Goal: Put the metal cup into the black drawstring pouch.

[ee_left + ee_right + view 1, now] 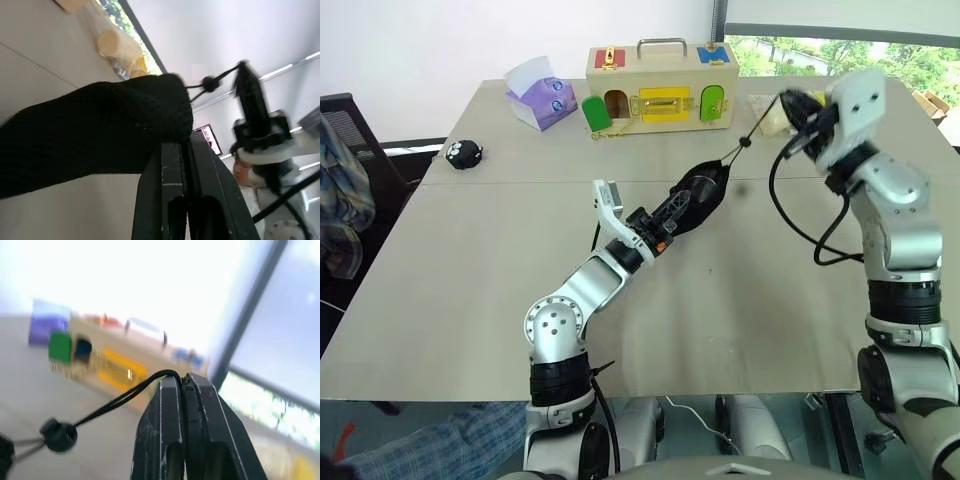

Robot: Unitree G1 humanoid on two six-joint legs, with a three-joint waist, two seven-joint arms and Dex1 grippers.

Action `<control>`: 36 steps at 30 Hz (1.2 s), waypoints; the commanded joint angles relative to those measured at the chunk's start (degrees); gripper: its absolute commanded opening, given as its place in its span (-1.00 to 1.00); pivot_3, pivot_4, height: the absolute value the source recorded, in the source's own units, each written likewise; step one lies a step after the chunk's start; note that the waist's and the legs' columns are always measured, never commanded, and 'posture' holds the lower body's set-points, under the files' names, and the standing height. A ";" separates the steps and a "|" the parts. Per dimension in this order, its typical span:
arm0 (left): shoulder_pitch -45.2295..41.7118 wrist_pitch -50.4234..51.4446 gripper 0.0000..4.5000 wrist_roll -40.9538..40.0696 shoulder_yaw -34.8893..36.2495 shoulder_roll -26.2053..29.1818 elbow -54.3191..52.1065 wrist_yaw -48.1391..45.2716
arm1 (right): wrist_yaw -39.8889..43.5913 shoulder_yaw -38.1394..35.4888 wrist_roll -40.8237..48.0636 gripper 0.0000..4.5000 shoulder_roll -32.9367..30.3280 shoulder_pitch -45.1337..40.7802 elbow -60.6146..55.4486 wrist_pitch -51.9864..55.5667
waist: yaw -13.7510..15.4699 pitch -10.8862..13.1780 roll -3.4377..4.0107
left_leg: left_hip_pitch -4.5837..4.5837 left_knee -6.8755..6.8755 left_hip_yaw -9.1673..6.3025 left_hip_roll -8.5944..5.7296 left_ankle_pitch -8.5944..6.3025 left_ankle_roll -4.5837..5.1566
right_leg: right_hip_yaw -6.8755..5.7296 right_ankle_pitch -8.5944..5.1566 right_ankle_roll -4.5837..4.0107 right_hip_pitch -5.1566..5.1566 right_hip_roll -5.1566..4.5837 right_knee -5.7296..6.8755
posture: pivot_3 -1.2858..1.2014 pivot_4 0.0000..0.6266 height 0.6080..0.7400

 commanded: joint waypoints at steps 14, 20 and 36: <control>-10.09 -16.12 0.13 22.03 -10.33 11.28 -4.49 -20.94 | 2.01 3.53 11.00 -1.00 1.13 -5.36 -12.96 11.11 | 0.02 0.01 0.01 | -0.06 -0.01 -0.08 -0.06 0.00 0.01 | -0.10 0.00 -0.01 -0.01 0.06 -0.05 | 0.03 -0.52 0.54; -13.03 -26.42 0.13 37.18 -15.42 13.83 -0.28 -26.65 | 2.23 5.21 12.15 -1.00 1.69 -5.67 -14.10 12.45 | -0.14 0.02 0.03 | -0.04 -0.16 0.00 -0.02 0.00 0.01 | 0.00 0.00 -0.01 -0.10 0.02 -0.06 | 0.03 -0.52 0.54; -14.58 -28.05 -0.10 40.17 -13.35 8.77 2.77 -28.37 | 3.69 7.34 16.62 -1.00 1.40 -5.92 -18.76 17.42 | -0.12 0.02 0.03 | -0.79 0.01 -0.10 -0.02 0.00 0.01 | -0.08 0.01 0.00 -0.76 -0.07 0.04 | 0.03 -0.52 0.54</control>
